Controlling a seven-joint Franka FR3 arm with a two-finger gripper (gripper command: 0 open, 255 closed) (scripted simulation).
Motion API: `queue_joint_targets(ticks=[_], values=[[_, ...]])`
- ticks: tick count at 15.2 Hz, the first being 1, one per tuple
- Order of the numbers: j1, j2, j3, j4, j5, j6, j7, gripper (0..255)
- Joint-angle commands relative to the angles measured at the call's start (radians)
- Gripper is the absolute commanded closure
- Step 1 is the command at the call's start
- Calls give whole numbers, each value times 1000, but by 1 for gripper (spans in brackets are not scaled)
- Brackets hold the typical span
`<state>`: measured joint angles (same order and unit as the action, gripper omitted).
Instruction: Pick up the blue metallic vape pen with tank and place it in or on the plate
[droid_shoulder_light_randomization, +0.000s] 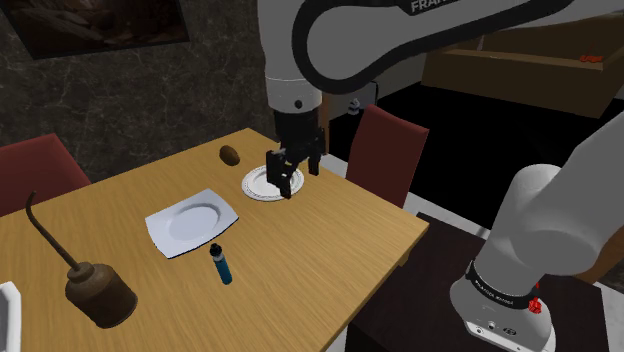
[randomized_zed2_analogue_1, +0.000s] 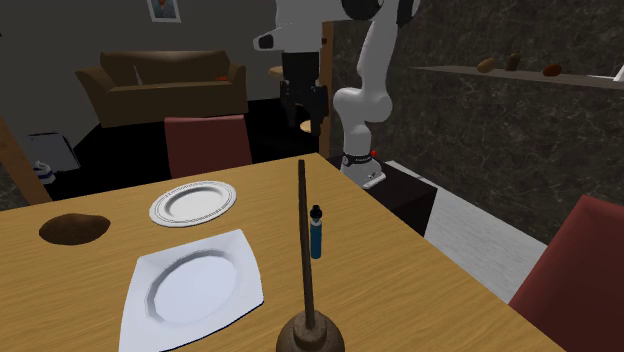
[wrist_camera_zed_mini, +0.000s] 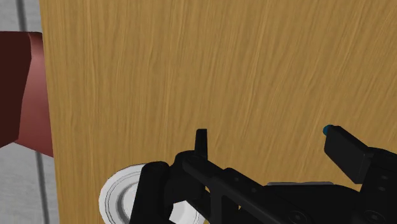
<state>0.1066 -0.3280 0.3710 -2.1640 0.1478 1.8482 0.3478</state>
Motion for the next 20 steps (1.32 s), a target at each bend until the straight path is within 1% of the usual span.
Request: queue_joint_targets(ticks=[1,4,8,11,14,15,20], values=[[5,65,32,36,-16,31,34,0],[15,171,78,106,-54,67,93,0],[40,323,129,217,-130,99,179,0],[72,444,153,314,-199,108,245,0],[120,569,163,426,-272,103,305,0],[128,585,163,442,-281,101,312,0],[131,604,157,398,-294,162,320,0]])
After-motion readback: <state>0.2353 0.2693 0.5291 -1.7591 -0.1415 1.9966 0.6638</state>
